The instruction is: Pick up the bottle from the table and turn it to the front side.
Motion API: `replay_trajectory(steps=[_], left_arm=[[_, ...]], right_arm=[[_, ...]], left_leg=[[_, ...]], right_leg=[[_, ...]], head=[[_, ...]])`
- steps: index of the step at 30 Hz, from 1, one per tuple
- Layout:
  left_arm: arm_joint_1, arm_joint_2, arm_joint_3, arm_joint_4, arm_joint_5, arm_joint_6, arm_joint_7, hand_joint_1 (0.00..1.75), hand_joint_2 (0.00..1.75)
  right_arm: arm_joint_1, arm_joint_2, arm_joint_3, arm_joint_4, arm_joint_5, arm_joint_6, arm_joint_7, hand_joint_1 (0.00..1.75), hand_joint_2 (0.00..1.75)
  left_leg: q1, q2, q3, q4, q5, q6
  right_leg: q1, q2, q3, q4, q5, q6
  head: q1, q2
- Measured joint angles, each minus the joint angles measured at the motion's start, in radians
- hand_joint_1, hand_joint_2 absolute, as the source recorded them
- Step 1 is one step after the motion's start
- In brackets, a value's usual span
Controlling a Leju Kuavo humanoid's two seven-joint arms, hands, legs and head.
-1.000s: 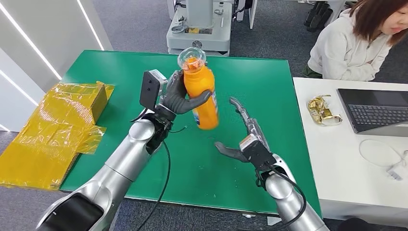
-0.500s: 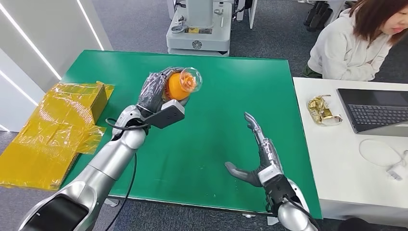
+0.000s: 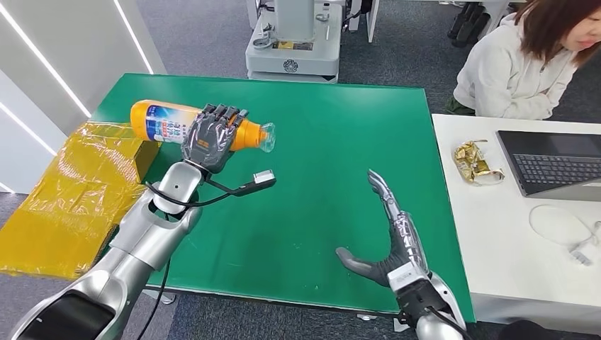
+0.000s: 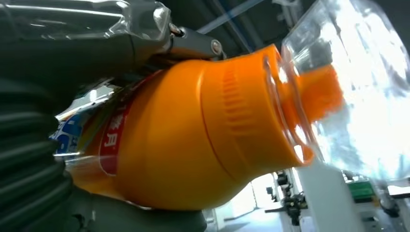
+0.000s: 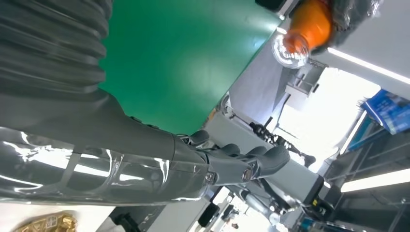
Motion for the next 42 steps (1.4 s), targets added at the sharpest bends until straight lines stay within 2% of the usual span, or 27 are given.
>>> replay_trajectory(steps=[3,7,12,15,21,27,33,42], left_arm=[[0.0,0.024,-0.007,0.0,-0.001,-0.033,0.036,1.75,1.75],[0.0,0.028,-0.008,0.0,-0.001,-0.037,0.039,1.75,1.75],[-0.007,0.114,-0.072,0.021,-0.001,-0.182,0.12,1.75,1.75],[-0.006,0.136,-0.079,0.033,-0.001,-0.207,0.134,1.75,1.75],[-0.003,0.161,-0.08,0.049,-0.001,-0.259,0.131,1.75,1.75],[0.021,0.19,-0.066,0.063,-0.001,-0.323,0.093,1.75,1.75],[0.057,0.197,-0.015,0.07,-0.001,-0.353,0.056,1.75,1.75],[0.105,0.198,0.065,0.139,-0.001,-0.377,0.048,1.75,1.75]], right_arm=[[0.019,0.0,-0.017,-0.016,0.0,-0.002,-0.001,0.0,1.75],[0.023,0.0,-0.02,-0.019,0.0,-0.003,-0.002,0.0,1.75],[0.15,0.001,-0.097,-0.097,0.031,-0.027,-0.02,0.0,1.75],[0.185,0.004,-0.122,-0.122,0.041,-0.026,-0.021,0.0,1.75],[0.212,0.016,-0.156,-0.146,0.055,-0.012,-0.017,0.0,1.75],[0.242,0.037,-0.199,-0.176,0.069,0.007,-0.014,0.0,1.75],[0.261,0.048,-0.229,-0.196,0.074,0.026,-0.009,0.0,1.75],[0.274,0.056,-0.256,-0.201,0.079,0.025,-0.009,0.0,1.75]], left_leg=[[0.0,0.0,0.0,0.0,0.0,0.0],[0.0,0.0,0.0,0.0,0.0,0.0],[0.0,0.001,-0.001,-0.001,0.0,0.0],[0.0,0.001,-0.001,-0.001,0.0,0.0],[0.0,0.001,-0.001,-0.001,0.0,0.0],[0.0,0.001,-0.001,-0.001,0.0,0.0],[0.0,0.001,-0.002,-0.001,0.0,0.0],[0.0,0.001,-0.002,-0.001,0.0,0.0]], right_leg=[[0.0,0.0,-0.001,0.0,0.0,0.0],[0.0,0.0,-0.001,0.0,0.0,0.0],[0.0,0.001,-0.002,0.0,-0.001,0.0],[0.0,0.001,-0.002,0.0,-0.001,0.0],[0.0,0.001,-0.002,0.0,0.0,0.0],[0.0,0.001,-0.002,0.0,-0.001,0.0],[0.0,0.002,-0.002,0.0,-0.001,0.0],[0.0,0.001,-0.002,0.0,-0.001,0.0]], head=[[0.0,0.0],[0.0,0.0],[0.0,0.0],[0.0,0.0],[0.0,0.0],[0.0,0.0],[0.0,0.0],[0.0,0.0]])
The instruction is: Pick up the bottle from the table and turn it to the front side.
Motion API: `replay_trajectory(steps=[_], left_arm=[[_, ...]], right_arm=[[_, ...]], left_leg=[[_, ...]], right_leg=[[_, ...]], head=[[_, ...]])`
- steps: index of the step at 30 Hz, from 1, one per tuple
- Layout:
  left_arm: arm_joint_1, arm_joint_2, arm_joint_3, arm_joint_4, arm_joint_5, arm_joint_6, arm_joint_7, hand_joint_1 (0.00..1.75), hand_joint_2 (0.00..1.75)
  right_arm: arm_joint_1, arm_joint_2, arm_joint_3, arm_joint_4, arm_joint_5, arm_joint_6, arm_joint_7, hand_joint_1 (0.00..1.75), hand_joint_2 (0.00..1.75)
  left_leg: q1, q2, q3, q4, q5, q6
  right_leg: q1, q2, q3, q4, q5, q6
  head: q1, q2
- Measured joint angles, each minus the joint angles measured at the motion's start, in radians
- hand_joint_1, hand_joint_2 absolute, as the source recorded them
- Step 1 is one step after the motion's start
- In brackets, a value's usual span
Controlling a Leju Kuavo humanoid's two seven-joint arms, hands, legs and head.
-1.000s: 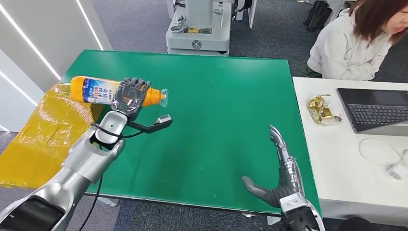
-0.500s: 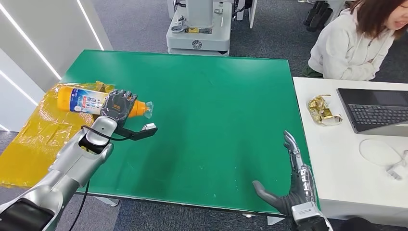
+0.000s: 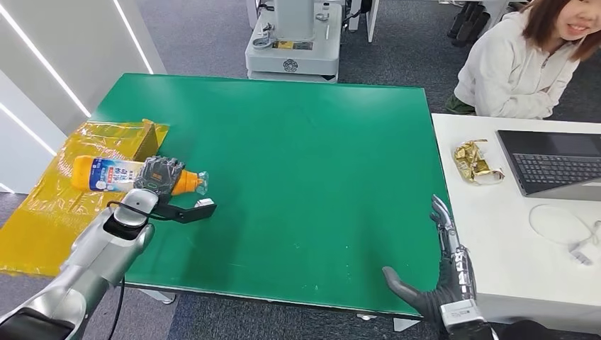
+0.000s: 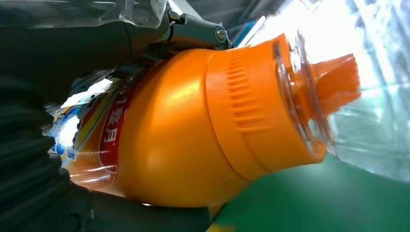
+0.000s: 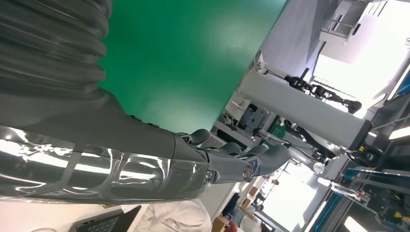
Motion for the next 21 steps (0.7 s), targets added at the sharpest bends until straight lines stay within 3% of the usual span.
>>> replay_trajectory(steps=[9,17,18,21], left_arm=[[0.012,0.007,0.028,0.103,0.0,-0.008,0.047,1.75,1.75],[-0.017,-0.01,0.05,0.219,-0.001,0.058,-0.001,1.75,1.75],[-0.022,-0.012,0.052,0.232,-0.001,0.064,-0.007,1.65,1.75],[-0.036,-0.016,0.056,0.263,-0.001,0.079,-0.019,0.34,1.75]], right_arm=[[-0.016,0.0,0.002,0.016,-0.011,-0.001,0.003,0.0,1.75],[-0.058,-0.001,0.029,0.044,-0.015,-0.006,0.011,0.0,1.75],[-0.06,-0.001,0.031,0.046,-0.015,-0.006,0.012,0.0,1.75],[-0.064,-0.001,0.038,0.051,-0.015,-0.01,0.013,0.0,1.75]], left_leg=[[0.0,0.0,0.0,-0.001,0.0,0.0],[0.0,0.0,0.005,-0.001,0.0,0.0],[0.0,0.0,0.005,-0.001,0.0,0.0],[0.0,0.0,0.006,-0.002,0.0,-0.001]], right_leg=[[0.0,-0.001,0.001,0.0,0.0,0.0],[0.0,0.0,0.005,0.0,0.0,0.0],[0.0,0.0,0.005,0.0,0.0,0.0],[0.0,0.0,0.005,0.0,0.0,0.0]], head=[[0.0,0.0],[0.0,0.0],[0.0,0.0],[0.0,0.0]])
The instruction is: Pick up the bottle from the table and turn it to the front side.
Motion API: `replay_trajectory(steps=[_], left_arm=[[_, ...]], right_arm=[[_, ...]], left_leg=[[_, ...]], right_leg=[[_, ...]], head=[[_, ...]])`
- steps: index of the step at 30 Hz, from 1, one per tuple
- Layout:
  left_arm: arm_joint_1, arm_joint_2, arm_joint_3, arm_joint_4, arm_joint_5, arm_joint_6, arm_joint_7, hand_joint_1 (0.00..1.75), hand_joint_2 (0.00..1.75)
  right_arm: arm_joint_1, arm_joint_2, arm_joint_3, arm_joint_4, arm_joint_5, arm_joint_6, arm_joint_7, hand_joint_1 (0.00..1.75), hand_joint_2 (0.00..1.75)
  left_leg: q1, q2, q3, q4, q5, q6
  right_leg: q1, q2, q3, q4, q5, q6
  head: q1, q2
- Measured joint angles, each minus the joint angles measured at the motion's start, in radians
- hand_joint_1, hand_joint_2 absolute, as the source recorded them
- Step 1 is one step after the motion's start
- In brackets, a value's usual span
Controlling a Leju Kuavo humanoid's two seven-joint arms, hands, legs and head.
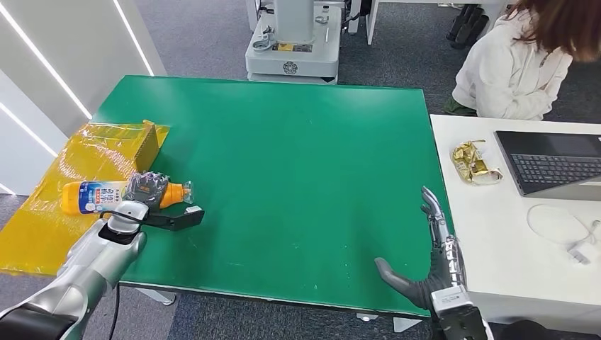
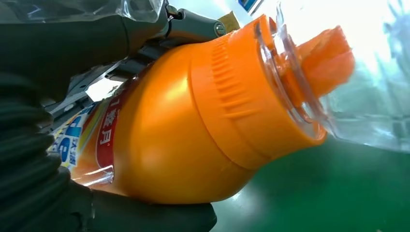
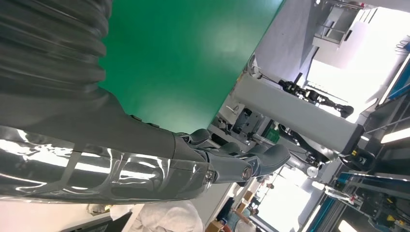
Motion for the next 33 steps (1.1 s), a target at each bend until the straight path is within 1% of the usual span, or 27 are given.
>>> replay_trajectory(steps=[1,7,11,15,20,26,29,31,33], left_arm=[[-0.003,-0.002,0.001,0.011,0.0,0.011,-0.007,0.0,1.75],[-0.007,-0.012,0.001,0.052,0.001,0.094,-0.056,0.0,1.75],[-0.009,-0.012,0.011,0.055,0.021,0.134,-0.146,0.0,1.75],[-0.009,-0.013,0.026,0.056,0.056,0.146,-0.199,0.0,1.75],[0.001,-0.02,0.048,0.051,0.206,0.174,-0.3,0.0,1.75],[0.037,-0.035,0.064,0.014,0.348,0.215,-0.346,0.0,1.75],[0.081,-0.054,0.089,-0.035,0.483,0.292,-0.405,0.0,1.75],[0.122,-0.077,0.112,-0.094,0.605,0.363,-0.457,0.0,1.75],[0.155,-0.098,0.126,-0.154,0.676,0.404,-0.481,0.0,1.75]], right_arm=[[-0.001,0.0,0.002,0.001,0.0,-0.001,0.0,0.0,1.75],[-0.006,-0.002,0.012,0.002,-0.003,-0.005,0.007,0.0,1.75],[-0.006,-0.005,0.012,0.002,-0.012,0.0,0.01,0.0,1.75],[-0.007,-0.005,0.012,0.001,-0.015,0.008,0.01,0.0,1.75],[-0.007,-0.009,0.012,0.002,-0.024,0.021,0.013,0.0,1.75],[-0.014,-0.018,0.013,0.014,-0.049,0.03,0.01,0.0,1.75],[-0.022,-0.02,0.017,0.023,-0.062,0.031,0.012,0.0,1.75],[-0.025,-0.021,0.021,0.029,-0.073,0.033,0.016,0.0,1.75],[-0.028,-0.022,0.025,0.034,-0.08,0.033,0.018,0.0,1.75]], left_leg=[[0.0,0.0,0.0,0.0,0.0,0.0],[0.0,-0.001,0.0,0.0,0.0,0.0],[0.0,-0.002,0.0,0.0,0.0,0.0],[0.0,-0.002,0.0,0.0,0.0,0.0],[0.0,-0.002,0.0,0.0,0.001,0.0],[0.0,-0.001,-0.001,0.0,0.001,0.0],[0.0,-0.001,-0.001,0.0,0.001,0.0],[0.0,-0.001,-0.002,0.0,0.0,0.0],[0.0,-0.001,-0.002,0.0,0.0,0.0]], right_leg=[[0.0,0.0,0.0,0.0,0.0,0.0],[0.0,-0.001,0.0,0.0,0.0,0.0],[0.0,-0.003,0.001,0.0,0.0,0.0],[0.0,-0.003,0.001,0.0,0.0,0.0],[0.0,-0.003,0.001,0.0,0.0,0.0],[0.0,-0.002,0.0,0.0,0.0,0.0],[0.0,-0.002,-0.001,0.0,0.0,0.0],[0.0,-0.002,-0.001,-0.001,0.0,0.0],[0.0,-0.002,-0.001,-0.001,0.0,0.0]], head=[[0.0,0.0],[0.0,0.0],[0.0,0.0],[0.0,0.0],[0.0,0.0],[0.0,0.0],[0.0,0.0],[0.0,0.0],[0.0,0.0]])
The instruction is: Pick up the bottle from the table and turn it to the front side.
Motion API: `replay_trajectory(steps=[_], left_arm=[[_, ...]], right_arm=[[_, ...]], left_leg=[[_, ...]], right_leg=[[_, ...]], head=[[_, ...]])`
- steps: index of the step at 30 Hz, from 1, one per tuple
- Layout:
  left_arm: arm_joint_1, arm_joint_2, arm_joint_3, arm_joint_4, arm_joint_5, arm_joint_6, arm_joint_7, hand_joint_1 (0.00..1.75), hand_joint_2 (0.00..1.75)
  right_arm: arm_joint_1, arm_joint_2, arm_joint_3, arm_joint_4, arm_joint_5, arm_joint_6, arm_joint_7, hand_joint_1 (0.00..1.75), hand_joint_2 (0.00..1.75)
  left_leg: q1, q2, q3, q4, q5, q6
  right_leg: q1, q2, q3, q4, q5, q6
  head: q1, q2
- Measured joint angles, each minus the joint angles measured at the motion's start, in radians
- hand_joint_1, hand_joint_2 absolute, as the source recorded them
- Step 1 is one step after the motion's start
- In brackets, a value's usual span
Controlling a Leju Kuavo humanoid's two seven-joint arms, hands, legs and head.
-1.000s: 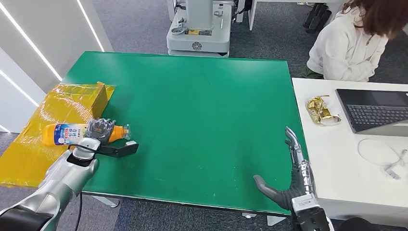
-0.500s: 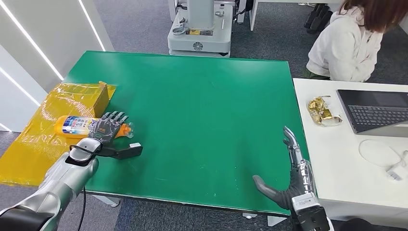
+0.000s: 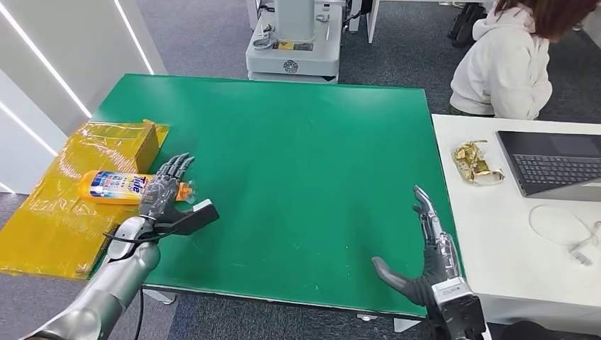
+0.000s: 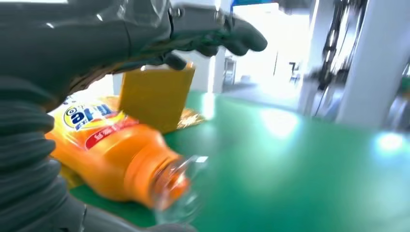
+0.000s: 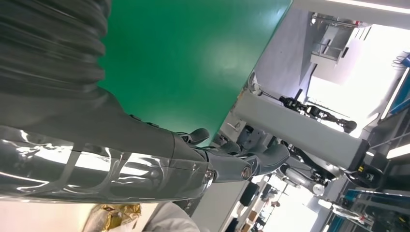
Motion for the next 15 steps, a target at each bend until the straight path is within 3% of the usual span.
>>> replay_trajectory(steps=[6,11,15], left_arm=[[0.092,-0.069,0.04,-0.189,0.205,0.099,-0.13,0.0,1.75],[0.155,-0.133,0.049,-0.344,0.241,0.218,-0.201,0.0,1.75],[0.184,-0.171,0.049,-0.435,0.309,0.196,-0.218,0.0,1.75]], right_arm=[[-0.003,-0.001,0.012,0.015,-0.018,-0.004,0.0,0.0,1.75],[0.002,0.006,0.019,0.022,-0.021,-0.009,-0.001,0.0,1.75],[0.016,0.012,0.019,0.017,-0.022,-0.018,-0.001,0.0,1.75]], left_leg=[[0.0,0.0,-0.002,0.0,0.0,0.0],[0.0,0.0,-0.002,0.0,-0.001,0.0],[0.0,0.0,-0.002,0.0,-0.001,0.0]], right_leg=[[0.0,0.0,-0.002,-0.001,0.0,0.0],[0.0,0.0,-0.002,-0.001,0.0,0.0],[0.0,0.0,-0.002,-0.001,0.0,0.0]], head=[[0.0,0.0],[0.0,0.0],[0.0,0.0]])
